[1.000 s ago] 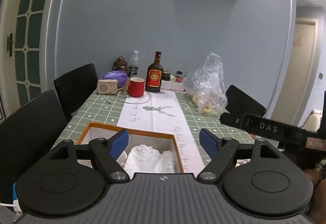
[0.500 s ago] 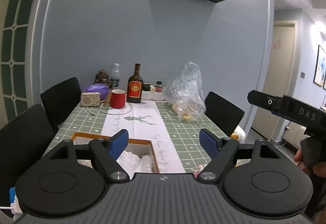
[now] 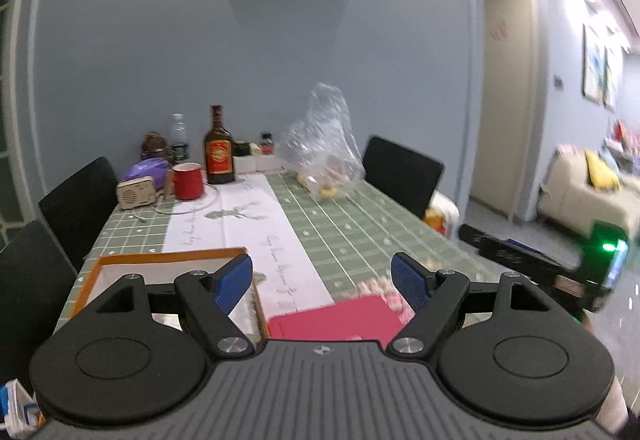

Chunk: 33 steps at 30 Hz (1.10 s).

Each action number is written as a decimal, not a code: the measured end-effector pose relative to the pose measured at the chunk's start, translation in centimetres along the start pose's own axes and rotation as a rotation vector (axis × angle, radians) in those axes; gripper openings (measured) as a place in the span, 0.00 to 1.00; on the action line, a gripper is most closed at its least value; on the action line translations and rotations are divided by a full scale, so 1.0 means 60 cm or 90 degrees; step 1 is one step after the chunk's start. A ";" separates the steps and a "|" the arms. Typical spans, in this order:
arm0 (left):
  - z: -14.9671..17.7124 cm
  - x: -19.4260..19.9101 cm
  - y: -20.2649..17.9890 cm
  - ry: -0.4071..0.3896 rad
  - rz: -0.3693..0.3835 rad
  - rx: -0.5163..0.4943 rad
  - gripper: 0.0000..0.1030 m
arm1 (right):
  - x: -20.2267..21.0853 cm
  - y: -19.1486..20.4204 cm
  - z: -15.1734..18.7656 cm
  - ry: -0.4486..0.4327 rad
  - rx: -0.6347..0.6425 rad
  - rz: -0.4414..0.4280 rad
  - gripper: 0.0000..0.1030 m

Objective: Organize soft objects
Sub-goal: 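Move both tools back to the crochet pouch and snack bag, then grasp the pink-and-white crochet pouch with the left tool while the right tool grasps the Deeyeo snack bag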

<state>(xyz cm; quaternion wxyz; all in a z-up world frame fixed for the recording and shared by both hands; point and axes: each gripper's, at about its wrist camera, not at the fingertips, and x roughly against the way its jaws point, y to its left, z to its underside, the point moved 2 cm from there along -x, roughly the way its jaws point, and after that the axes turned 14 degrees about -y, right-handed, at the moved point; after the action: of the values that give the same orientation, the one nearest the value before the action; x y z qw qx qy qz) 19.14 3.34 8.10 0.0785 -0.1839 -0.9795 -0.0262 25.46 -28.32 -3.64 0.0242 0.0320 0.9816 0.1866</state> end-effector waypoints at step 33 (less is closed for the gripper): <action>0.053 -0.255 -0.187 0.187 -0.110 -0.092 0.90 | -0.085 -0.025 0.108 0.176 0.117 0.071 0.91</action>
<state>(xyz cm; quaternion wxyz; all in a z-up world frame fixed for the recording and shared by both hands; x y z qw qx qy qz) 28.67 -12.30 2.19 0.2050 -0.0985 -0.9651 -0.1298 30.85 -27.73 -10.07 -0.1242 0.0627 0.9852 0.1001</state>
